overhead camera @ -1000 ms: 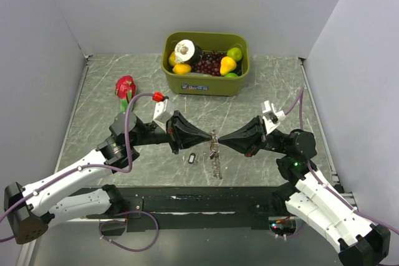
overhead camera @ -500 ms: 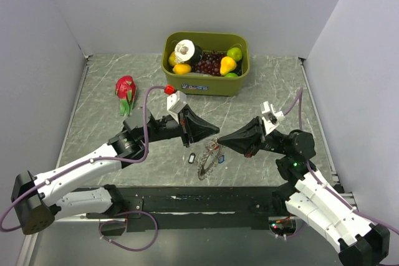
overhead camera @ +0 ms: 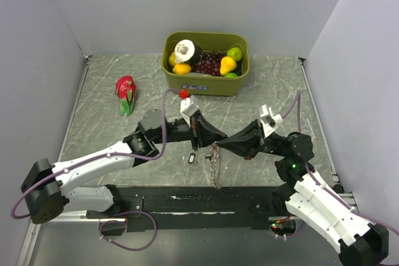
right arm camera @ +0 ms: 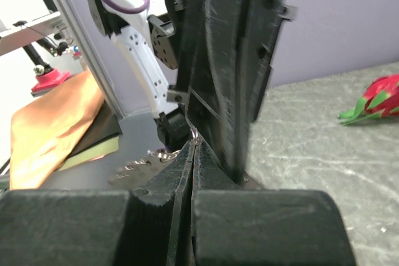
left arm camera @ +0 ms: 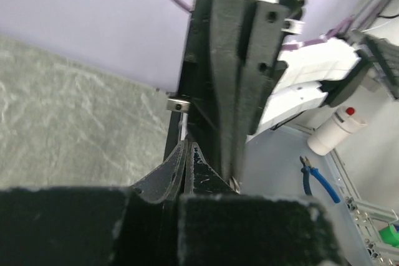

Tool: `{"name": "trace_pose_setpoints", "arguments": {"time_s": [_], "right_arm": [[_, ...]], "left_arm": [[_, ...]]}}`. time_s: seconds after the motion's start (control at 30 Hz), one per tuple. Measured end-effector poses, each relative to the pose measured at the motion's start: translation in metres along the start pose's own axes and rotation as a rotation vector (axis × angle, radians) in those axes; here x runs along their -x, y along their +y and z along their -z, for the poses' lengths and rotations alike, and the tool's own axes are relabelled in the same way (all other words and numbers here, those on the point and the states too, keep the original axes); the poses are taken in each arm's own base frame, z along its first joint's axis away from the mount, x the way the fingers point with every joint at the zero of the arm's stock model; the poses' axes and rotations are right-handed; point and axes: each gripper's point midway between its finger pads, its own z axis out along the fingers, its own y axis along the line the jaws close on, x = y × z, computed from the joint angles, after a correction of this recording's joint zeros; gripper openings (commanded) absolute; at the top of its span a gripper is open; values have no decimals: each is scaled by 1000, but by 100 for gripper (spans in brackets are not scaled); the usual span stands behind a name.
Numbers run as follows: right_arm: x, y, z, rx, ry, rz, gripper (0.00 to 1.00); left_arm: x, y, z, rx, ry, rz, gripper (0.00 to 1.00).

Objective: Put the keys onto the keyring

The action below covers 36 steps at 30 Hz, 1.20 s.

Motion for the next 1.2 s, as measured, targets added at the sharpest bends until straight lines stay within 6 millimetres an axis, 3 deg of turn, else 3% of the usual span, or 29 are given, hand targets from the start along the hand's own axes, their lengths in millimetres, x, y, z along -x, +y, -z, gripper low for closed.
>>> {"name": "trace_pose_setpoints", "arguments": {"time_s": [0.1,0.2,0.33,0.4,0.53,0.7,0.83,1.03,1.2], "right_arm": [[-24,-11,4,-21,30,-46,0],[-48,-21,9,-48,65,-101,0],[-72,-36,15,-103,101,-152,0],[-74,-39,16,-116,100,-132,0],[-90,-58,25,-194,110,-112,0],[-149,-86,47,-311,207,-223,0],[-176,-104,52,-357,237,-332,0],[-163,-100,46,-302,196,-353,0],[-125,-79,35,-202,184,-215,0]], "left_arm": [[-25,22,-6,60,41,39,1],[-65,57,-5,178,107,98,1],[-115,96,19,320,189,191,1],[-123,112,35,393,191,212,1],[-100,127,60,492,121,195,1],[-53,115,72,508,7,92,1],[-46,113,78,523,-3,68,1],[-52,111,80,513,26,67,1],[-53,103,77,460,40,54,1]]}}
